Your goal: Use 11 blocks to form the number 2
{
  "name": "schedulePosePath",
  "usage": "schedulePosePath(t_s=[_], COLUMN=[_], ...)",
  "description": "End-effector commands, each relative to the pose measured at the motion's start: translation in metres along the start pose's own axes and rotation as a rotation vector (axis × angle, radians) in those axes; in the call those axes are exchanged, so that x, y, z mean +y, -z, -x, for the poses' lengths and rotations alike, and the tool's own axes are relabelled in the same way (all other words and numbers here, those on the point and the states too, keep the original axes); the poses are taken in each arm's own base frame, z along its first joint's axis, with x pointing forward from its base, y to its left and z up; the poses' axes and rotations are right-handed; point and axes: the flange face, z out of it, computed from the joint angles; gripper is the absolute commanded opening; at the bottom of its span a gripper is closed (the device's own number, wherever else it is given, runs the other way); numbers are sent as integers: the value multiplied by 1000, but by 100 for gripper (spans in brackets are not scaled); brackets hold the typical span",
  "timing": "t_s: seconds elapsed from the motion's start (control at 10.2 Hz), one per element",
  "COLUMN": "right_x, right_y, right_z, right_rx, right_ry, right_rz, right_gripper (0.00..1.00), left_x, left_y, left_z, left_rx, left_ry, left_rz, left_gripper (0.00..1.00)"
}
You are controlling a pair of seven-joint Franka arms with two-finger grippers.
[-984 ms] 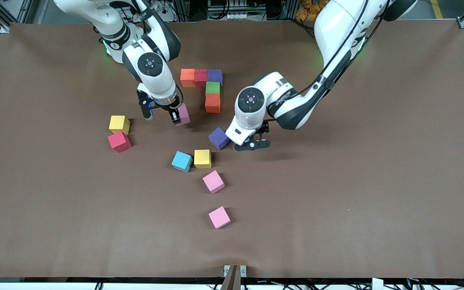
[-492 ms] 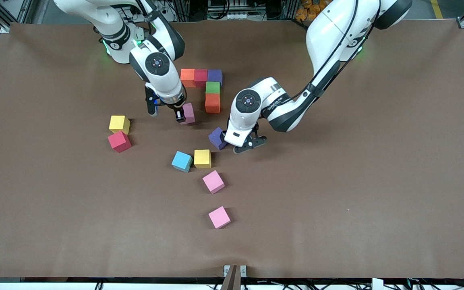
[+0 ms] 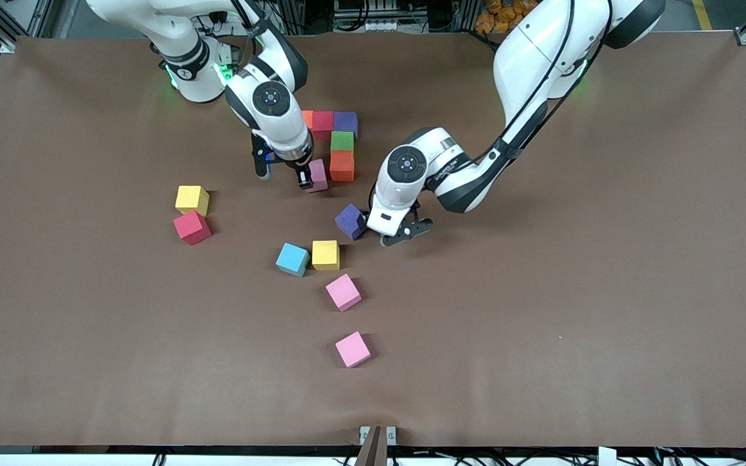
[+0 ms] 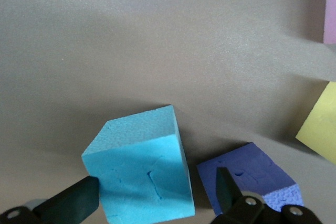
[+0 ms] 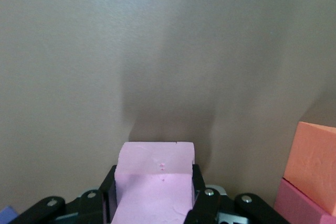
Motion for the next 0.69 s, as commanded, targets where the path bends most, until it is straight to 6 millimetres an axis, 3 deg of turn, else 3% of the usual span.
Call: schedulePosePath(t_s=[0.0, 0.3, 0.59], right_x=[8, 9, 20], right_y=[-2, -2, -4], right_z=[0, 2, 12], right_rx=[-5, -6, -6], right_ry=[-40, -97, -102], right_rz=[-16, -15, -6], right_gripper=[15, 15, 15], left_x=[0, 5, 3], left_y=[17, 37, 32], left_z=[-3, -5, -6], left_rx=[23, 19, 15], left_ry=[20, 23, 69], left_rz=[16, -35, -44], left_gripper=[100, 100, 100])
